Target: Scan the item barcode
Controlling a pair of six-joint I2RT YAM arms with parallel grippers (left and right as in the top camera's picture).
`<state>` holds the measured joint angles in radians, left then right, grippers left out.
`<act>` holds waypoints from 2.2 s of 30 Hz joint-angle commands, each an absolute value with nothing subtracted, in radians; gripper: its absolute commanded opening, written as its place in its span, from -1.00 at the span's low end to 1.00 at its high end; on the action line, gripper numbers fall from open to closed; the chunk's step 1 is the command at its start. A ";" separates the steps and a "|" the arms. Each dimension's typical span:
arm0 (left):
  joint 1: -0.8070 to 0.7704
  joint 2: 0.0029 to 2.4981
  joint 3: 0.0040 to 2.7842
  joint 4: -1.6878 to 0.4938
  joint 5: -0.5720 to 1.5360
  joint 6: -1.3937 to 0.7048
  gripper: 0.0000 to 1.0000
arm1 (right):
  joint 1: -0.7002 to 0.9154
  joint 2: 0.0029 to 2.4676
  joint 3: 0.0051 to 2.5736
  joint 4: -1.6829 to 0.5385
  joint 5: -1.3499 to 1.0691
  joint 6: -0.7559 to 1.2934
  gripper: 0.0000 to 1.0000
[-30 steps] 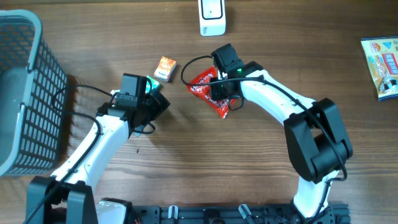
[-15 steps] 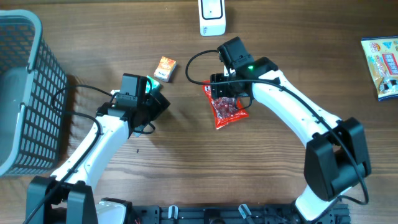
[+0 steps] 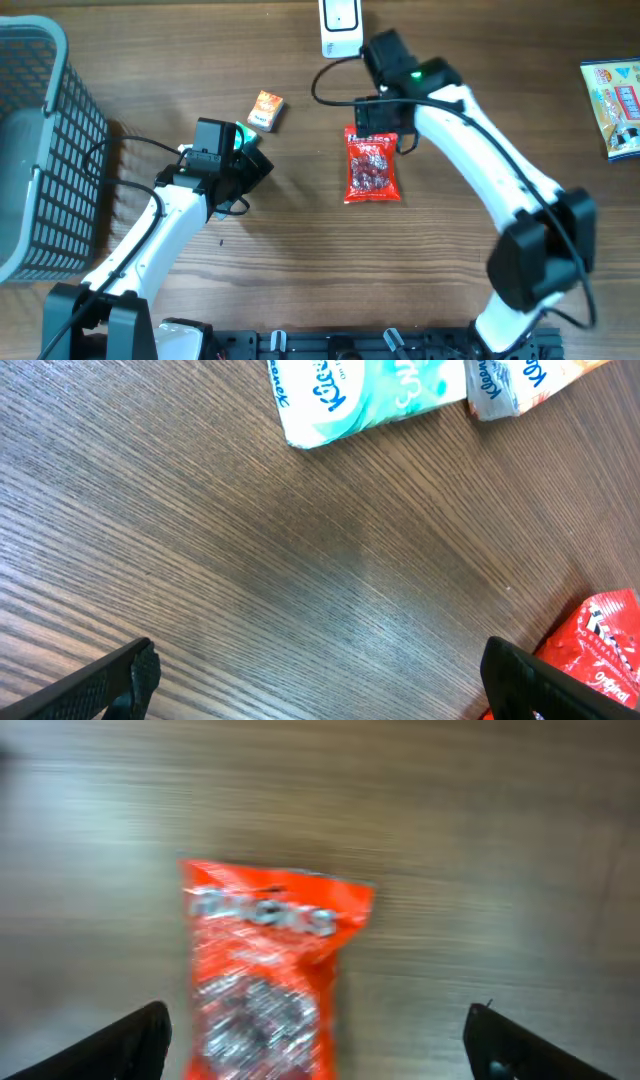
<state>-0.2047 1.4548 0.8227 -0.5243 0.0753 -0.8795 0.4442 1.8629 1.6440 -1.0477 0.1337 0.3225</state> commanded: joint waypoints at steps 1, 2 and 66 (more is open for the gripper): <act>-0.205 1.449 0.819 -0.524 0.066 -0.871 1.00 | 0.464 1.842 1.637 -1.070 -0.224 0.220 0.89; -0.205 1.449 0.819 -0.525 0.066 -0.871 1.00 | 0.483 1.851 1.600 -1.034 -0.220 0.223 0.89; -0.208 1.449 0.819 -0.509 0.275 -0.898 1.00 | 0.368 1.854 1.333 -0.760 -0.212 0.321 1.00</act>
